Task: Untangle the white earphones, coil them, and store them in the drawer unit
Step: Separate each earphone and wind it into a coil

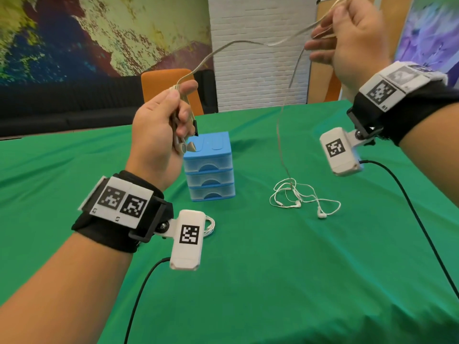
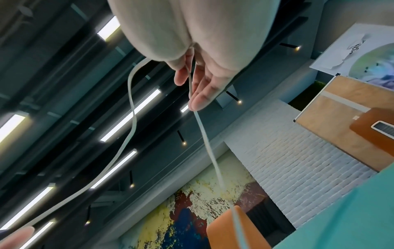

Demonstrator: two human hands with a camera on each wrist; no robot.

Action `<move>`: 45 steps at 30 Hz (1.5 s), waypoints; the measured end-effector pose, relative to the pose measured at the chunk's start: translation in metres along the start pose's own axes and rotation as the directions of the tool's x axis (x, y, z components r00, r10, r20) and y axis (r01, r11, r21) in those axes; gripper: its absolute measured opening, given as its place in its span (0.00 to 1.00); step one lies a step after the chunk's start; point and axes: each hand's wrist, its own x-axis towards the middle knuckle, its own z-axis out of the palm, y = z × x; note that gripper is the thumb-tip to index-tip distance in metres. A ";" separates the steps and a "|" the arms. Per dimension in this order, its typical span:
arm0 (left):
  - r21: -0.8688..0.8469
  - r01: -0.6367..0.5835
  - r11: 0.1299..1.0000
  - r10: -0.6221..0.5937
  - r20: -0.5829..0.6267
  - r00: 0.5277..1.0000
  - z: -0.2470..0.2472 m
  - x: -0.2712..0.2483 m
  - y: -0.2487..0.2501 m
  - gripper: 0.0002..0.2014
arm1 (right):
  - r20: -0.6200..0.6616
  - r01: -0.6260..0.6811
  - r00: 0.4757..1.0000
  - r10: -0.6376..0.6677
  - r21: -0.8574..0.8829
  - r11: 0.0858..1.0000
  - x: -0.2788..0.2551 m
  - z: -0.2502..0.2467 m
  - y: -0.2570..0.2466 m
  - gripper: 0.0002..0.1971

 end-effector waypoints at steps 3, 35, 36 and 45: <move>0.010 0.009 1.000 -0.009 0.002 1.000 0.000 0.000 -0.001 0.18 | 0.105 -0.054 0.993 0.056 -0.023 0.998 -0.005 0.000 0.001 0.13; 0.092 0.262 0.961 -0.273 0.134 0.953 0.007 -0.025 -0.021 0.23 | 0.727 -0.332 0.658 0.199 0.042 0.942 -0.114 0.069 -0.015 0.10; 0.071 0.275 0.959 -0.282 0.137 0.950 0.007 -0.025 -0.019 0.22 | 0.715 -0.301 0.675 0.182 0.042 0.953 -0.114 0.068 -0.014 0.10; -0.224 0.254 0.941 -0.210 0.204 0.956 0.019 -0.032 -0.018 0.16 | 0.738 -0.014 0.662 0.134 -0.166 0.986 -0.140 0.076 0.001 0.11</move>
